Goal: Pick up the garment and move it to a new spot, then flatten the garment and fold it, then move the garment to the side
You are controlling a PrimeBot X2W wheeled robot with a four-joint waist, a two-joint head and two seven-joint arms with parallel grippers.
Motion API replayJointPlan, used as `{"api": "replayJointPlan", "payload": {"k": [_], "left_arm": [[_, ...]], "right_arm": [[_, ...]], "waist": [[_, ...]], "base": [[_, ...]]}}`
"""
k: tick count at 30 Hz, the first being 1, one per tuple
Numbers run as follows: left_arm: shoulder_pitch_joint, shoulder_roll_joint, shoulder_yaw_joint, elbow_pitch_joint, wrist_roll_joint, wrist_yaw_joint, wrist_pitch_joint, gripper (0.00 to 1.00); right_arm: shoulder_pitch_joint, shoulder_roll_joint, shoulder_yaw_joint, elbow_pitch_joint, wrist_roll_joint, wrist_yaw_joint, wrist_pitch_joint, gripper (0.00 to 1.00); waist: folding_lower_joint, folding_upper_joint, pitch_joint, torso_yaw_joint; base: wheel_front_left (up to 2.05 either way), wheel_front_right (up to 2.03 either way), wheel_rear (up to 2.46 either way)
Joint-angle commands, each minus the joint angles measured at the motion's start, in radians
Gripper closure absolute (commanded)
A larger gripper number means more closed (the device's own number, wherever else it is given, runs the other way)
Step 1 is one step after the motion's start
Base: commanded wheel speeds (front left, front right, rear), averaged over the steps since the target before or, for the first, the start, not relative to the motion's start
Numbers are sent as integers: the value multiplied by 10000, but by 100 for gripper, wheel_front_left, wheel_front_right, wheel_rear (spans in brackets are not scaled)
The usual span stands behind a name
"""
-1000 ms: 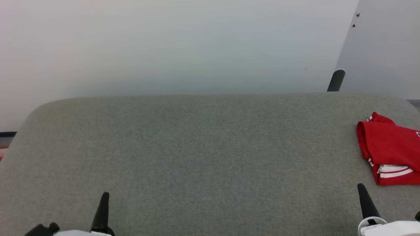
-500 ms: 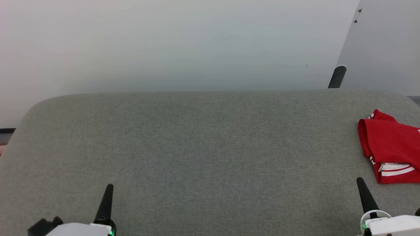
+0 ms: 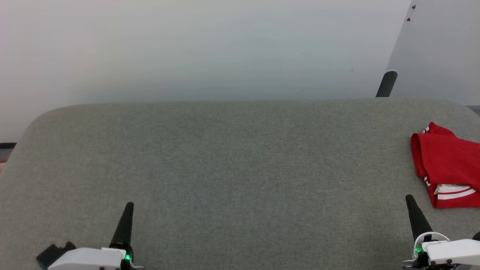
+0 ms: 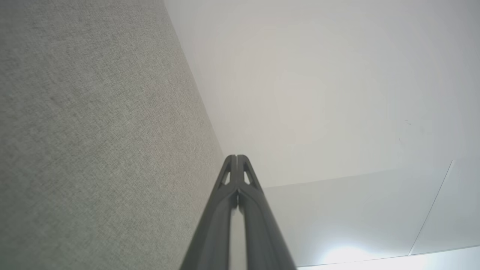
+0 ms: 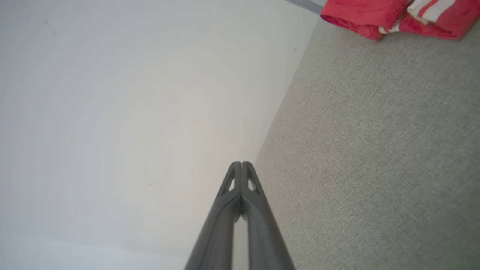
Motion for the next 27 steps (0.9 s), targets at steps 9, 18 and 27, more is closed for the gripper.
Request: {"api": "replayJointPlan", "payload": {"k": [9,18,27], "left_arm": [[-343,-123,74,3,-719,-47,243,100],[-488,-231,101,33,-1175,-50,396,100],[-648,-336,129,65,-1677,-54,574,100]], "right_arm": [[-322,53,-97,23,879,-2,221,100],[-463,91,-130,58,1493,-2,395,100],[-564,133,-168,105,2129,-1,552,100]], "waist": [[0,-1,98,4],[0,-1,179,8],[0,-1,269,11]], "base": [[0,0,0],[0,0,0],[0,0,0]]}}
